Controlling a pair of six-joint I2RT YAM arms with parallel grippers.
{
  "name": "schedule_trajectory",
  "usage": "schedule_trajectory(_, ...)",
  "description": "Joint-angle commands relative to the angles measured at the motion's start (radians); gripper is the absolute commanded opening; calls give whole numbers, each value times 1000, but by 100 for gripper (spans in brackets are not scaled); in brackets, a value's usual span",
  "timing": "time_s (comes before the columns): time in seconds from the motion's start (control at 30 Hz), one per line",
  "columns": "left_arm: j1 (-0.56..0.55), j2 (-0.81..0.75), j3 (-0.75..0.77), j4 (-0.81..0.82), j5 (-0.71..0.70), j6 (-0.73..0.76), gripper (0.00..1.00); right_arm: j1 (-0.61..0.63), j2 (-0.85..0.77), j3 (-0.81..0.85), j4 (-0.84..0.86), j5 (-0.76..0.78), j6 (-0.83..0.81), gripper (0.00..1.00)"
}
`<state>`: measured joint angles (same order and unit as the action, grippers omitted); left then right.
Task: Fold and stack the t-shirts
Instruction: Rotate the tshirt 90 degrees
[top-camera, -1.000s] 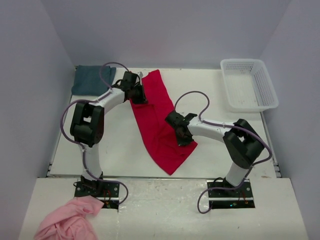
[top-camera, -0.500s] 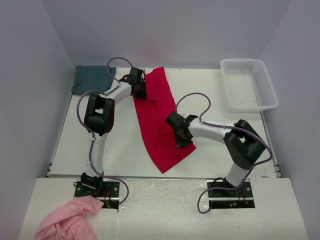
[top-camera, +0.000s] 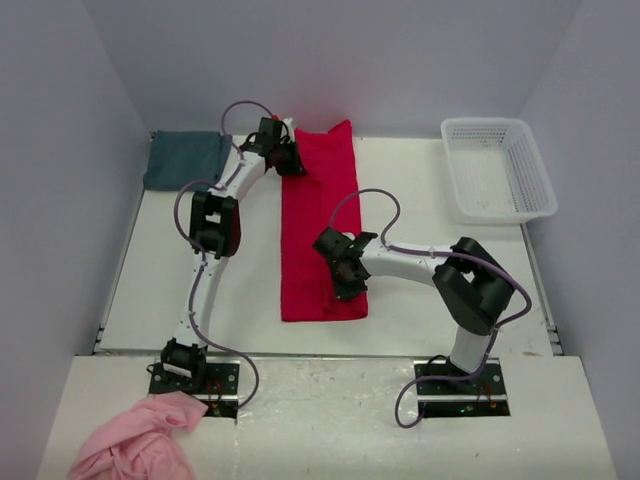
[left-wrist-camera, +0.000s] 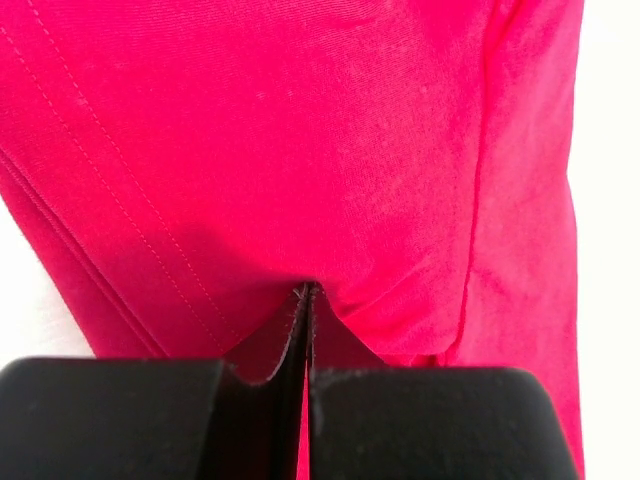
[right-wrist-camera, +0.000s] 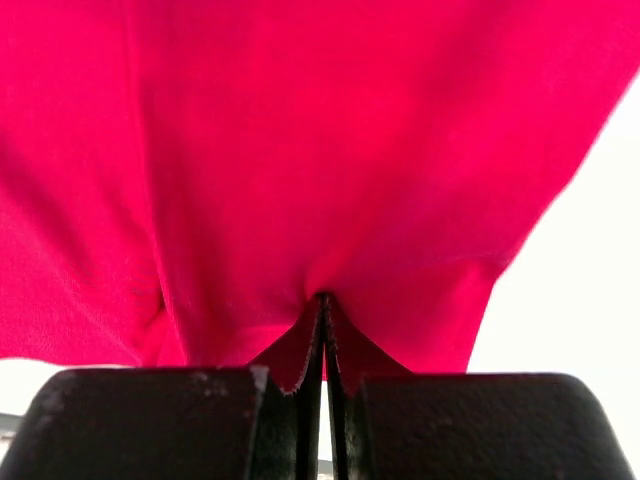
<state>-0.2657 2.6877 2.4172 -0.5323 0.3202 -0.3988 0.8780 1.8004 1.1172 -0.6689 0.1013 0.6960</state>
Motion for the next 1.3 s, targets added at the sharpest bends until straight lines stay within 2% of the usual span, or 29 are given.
schedule_trajectory(0.0, 31, 40, 3, 0, 80, 41, 0, 41, 74, -13, 11, -87, 39, 0)
schedule_trajectory(0.1, 36, 5, -7, 12, 79, 48, 0, 59, 62, -14, 0, -72, 53, 0)
schedule_trajectory(0.33, 34, -198, -116, 31, 85, 46, 3, 79, -53, -20, -52, 83, 60, 0)
schedule_trajectory(0.47, 25, -324, -159, 17, 62, 44, 13, 79, -142, -7, -98, 129, 68, 22)
schedule_trajectory(0.57, 19, -422, -200, -18, 36, 35, 19, 79, -191, -8, -138, 169, 74, 30)
schedule_trajectory(0.67, -10, -584, -326, -37, -35, 20, 24, 79, -255, -26, -190, 211, 99, 39)
schedule_trajectory(0.7, -24, -623, -425, -38, -58, 12, 24, 78, -285, -34, -202, 216, 105, 45)
schedule_trajectory(0.77, -76, -745, -542, -38, -124, -18, 26, 78, -309, -62, -212, 225, 118, 48)
schedule_trajectory(0.83, -150, -833, -748, -6, -189, -49, 26, 73, -345, -98, -201, 219, 137, 53)
schedule_trajectory(0.87, -173, -915, -874, 6, -207, -84, 27, 70, -357, -117, -189, 190, 142, 54)
schedule_trajectory(1.07, -322, -1182, -1214, 51, -236, -127, 26, 15, -460, -293, 14, 61, 146, 52)
schedule_trajectory(1.27, -421, -1341, -1392, 12, -279, -152, 19, -14, -544, -393, 92, 51, 161, 50)
